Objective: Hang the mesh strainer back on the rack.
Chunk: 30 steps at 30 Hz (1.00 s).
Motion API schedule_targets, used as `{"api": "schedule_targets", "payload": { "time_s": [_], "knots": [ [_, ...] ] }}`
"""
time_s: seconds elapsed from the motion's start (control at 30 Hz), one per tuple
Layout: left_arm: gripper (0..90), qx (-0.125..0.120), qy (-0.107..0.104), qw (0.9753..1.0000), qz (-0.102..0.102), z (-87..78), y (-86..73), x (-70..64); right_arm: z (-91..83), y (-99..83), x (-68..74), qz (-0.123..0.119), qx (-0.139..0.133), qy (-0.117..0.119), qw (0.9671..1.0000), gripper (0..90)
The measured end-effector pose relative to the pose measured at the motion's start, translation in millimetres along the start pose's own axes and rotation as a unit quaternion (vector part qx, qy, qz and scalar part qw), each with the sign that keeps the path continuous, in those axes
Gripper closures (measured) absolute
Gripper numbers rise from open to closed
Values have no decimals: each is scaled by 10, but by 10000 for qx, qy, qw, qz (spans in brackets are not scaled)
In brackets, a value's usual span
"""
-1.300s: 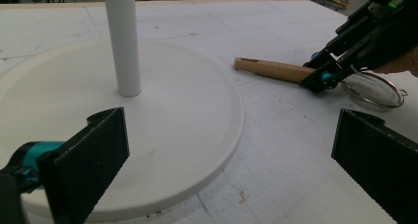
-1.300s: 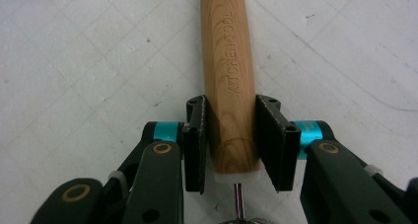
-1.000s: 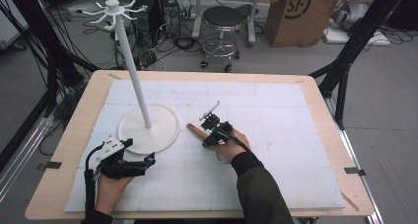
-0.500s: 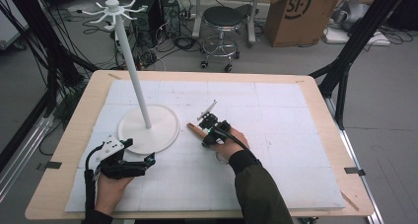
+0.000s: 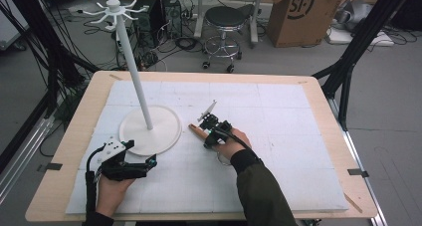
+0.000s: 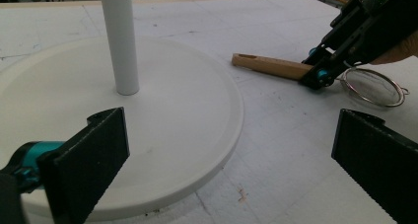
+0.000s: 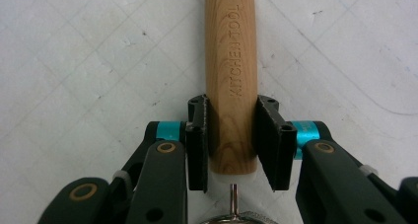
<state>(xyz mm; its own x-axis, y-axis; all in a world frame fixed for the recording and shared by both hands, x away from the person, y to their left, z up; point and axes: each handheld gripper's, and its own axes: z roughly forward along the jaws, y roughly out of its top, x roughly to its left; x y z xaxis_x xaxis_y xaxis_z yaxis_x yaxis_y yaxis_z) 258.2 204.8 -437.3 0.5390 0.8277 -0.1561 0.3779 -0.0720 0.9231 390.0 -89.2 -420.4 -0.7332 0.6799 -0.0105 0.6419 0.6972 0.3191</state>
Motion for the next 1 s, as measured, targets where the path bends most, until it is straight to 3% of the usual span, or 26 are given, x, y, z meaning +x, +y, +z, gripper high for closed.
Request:
{"api": "schedule_targets", "payload": {
  "time_s": [0.13,0.3,0.5,0.63,0.7,0.9,1.0],
  "knots": [
    [16,-2,11,10000,-6,-10,-1,5,-2,-4,12,-61,-15,-37,10000,693],
    [16,-38,23,10000,-41,-26,1,21,-12,-37,-20,-91,-138,80,9998,694],
    [16,-50,16,10000,-54,-27,1,22,-77,-118,-80,125,-502,332,9981,693],
    [16,-39,-1,10000,-40,-27,1,14,-183,-140,-107,312,-820,526,9948,692],
    [16,-40,18,10000,-40,-25,2,9,-241,-146,-113,368,-1003,801,9910,692],
    [16,-46,23,10000,-39,-29,2,11,-302,-149,-112,356,-1190,789,9891,691],
    [16,-40,35,10000,-53,-26,0,15,-357,-147,-123,323,-1463,979,9838,692]
  ]
}}
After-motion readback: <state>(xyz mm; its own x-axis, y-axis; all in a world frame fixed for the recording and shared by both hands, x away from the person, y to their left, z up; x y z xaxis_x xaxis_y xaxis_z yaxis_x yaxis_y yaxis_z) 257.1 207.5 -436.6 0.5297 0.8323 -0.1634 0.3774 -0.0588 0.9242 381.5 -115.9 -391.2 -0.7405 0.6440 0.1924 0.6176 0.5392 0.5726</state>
